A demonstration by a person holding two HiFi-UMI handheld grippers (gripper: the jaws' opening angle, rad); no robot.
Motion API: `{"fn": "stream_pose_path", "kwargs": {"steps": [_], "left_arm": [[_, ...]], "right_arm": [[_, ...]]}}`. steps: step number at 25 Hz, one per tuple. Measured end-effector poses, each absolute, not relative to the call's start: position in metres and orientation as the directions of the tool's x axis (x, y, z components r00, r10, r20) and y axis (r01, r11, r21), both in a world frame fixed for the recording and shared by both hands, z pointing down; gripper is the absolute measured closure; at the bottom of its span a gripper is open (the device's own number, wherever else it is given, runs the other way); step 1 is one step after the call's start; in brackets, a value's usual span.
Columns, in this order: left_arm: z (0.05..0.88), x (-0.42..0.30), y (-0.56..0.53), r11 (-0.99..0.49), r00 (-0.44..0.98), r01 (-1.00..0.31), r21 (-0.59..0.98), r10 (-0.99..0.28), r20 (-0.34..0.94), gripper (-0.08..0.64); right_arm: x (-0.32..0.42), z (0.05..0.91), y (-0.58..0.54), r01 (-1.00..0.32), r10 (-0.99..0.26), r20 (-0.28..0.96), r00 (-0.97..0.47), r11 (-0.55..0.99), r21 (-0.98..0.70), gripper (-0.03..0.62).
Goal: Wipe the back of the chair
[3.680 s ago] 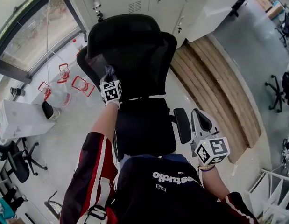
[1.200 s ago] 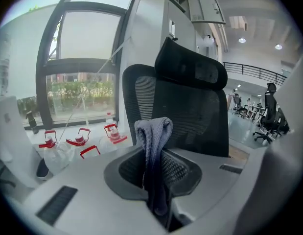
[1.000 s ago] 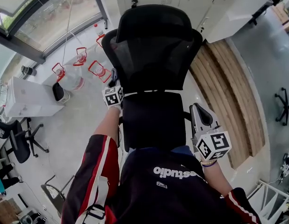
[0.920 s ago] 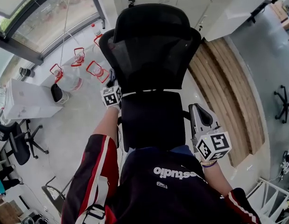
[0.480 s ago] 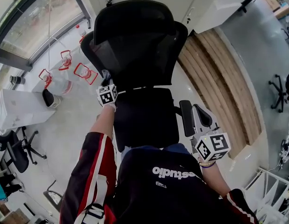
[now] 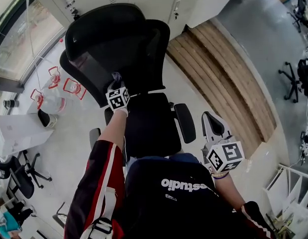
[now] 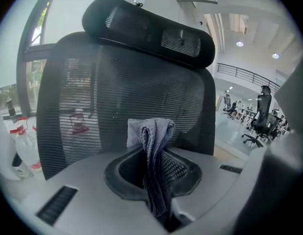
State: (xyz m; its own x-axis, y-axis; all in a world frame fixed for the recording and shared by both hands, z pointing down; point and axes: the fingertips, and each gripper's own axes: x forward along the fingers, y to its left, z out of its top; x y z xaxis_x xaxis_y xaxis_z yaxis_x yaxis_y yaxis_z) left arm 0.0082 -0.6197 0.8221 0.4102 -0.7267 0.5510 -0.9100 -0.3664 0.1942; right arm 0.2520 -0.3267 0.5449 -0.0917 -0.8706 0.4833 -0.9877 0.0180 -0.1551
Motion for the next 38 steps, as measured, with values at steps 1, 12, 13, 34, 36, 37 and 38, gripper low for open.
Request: {"fn": "stream_pose_path", "kwargs": {"steps": [1, 12, 13, 34, 36, 37, 38], "left_arm": [[0.821, 0.024, -0.619, -0.377, 0.423, -0.904, 0.201, -0.722, 0.548, 0.503], [0.818, 0.181, -0.596, -0.511, 0.548, -0.828, 0.233, -0.648, 0.528, 0.503], [0.818, 0.194, -0.593, -0.526, 0.56, -0.818, 0.232, -0.638, 0.528, 0.503], [0.648, 0.167, -0.487, -0.736, 0.731, -0.659, 0.155, -0.58, 0.36, 0.503], [0.629, 0.126, -0.489, -0.698, 0.698, -0.701, 0.146, -0.629, 0.342, 0.503], [0.619, 0.105, -0.491, -0.679, 0.679, -0.721, 0.137, -0.655, 0.332, 0.503], [0.609, 0.084, -0.493, -0.66, 0.66, -0.741, 0.126, -0.679, 0.322, 0.503]], "right_arm": [[0.262, 0.545, -0.323, -0.988, -0.871, 0.484, -0.083, 0.009, -0.154, 0.577], [0.35, 0.544, -0.287, -0.986, -0.876, 0.482, 0.002, -0.083, -0.146, 0.577], [0.357, 0.544, -0.284, -0.985, -0.875, 0.483, 0.01, -0.092, -0.147, 0.577], [0.297, 0.484, -0.342, -0.977, -0.925, 0.335, -0.178, 0.127, -0.169, 0.577], [0.276, 0.476, -0.354, -0.971, -0.923, 0.319, -0.213, 0.166, -0.17, 0.577], [0.265, 0.473, -0.359, -0.968, -0.921, 0.313, -0.23, 0.184, -0.171, 0.577], [0.254, 0.47, -0.364, -0.964, -0.919, 0.308, -0.248, 0.202, -0.172, 0.577]]}}
